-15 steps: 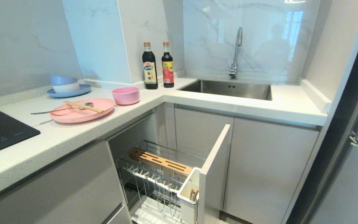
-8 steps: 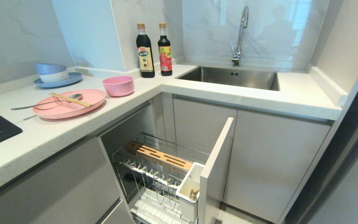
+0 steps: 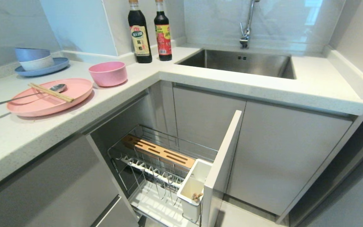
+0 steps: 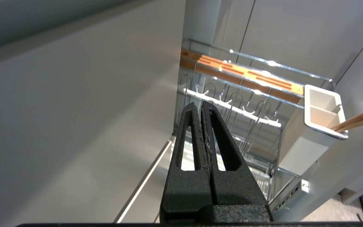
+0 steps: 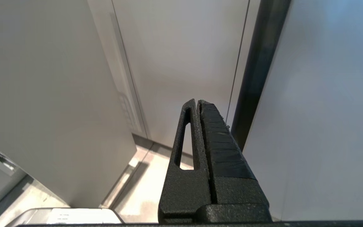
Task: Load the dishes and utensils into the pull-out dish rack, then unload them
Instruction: Pick up the chopsticks and place it in the cupboard
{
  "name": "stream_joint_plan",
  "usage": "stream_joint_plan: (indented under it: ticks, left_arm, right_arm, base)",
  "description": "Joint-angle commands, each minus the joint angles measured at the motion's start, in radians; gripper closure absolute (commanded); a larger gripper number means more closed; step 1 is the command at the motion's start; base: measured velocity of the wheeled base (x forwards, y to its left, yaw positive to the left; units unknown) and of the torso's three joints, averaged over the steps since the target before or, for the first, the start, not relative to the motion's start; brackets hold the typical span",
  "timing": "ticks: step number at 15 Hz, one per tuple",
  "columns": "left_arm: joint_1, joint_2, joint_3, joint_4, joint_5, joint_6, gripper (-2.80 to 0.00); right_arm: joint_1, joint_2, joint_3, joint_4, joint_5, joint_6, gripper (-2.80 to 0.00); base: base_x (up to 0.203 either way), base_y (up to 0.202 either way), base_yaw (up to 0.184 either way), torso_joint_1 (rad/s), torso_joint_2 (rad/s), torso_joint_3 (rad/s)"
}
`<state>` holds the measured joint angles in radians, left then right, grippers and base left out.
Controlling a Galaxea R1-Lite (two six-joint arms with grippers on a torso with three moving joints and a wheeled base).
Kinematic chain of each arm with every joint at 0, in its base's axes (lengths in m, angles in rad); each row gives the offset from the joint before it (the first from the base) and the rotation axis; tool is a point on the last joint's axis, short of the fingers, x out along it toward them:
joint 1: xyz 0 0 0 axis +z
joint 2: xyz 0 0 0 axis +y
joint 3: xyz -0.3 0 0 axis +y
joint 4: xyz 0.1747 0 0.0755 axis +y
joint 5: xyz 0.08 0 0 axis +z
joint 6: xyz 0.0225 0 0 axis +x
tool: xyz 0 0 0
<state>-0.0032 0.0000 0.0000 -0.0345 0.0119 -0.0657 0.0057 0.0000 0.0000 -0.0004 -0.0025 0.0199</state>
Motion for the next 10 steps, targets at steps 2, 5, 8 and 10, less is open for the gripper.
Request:
stream_joint_plan:
  ticks: [2, 5, 8, 10]
  left_arm:
    - [0.000, 0.002, 0.015, -0.001, 0.000, -0.002, 0.00]
    - [0.000, 0.002, 0.015, -0.001, 0.000, -0.002, 0.00]
    - [0.000, 0.002, 0.015, -0.001, 0.000, -0.002, 0.00]
    - [0.000, 0.002, 0.015, -0.001, 0.001, -0.002, 0.00]
  right_arm:
    - [0.000, 0.000, 0.002, -0.001, -0.001, 0.000, 0.00]
    - [0.000, 0.000, 0.002, -0.001, 0.000, 0.000, 0.00]
    - [0.000, 0.000, 0.002, -0.001, -0.001, 0.000, 0.00]
    - [0.000, 0.000, 0.002, -0.001, -0.001, 0.000, 0.00]
  base:
    - [0.000, 0.000, 0.000, 0.005, 0.00, -0.201]
    - [0.000, 0.000, 0.000, 0.004, 0.01, -0.193]
    - [0.000, 0.000, 0.000, 0.003, 0.00, -0.194]
    - [0.000, 0.000, 0.000, 0.005, 0.00, -0.196]
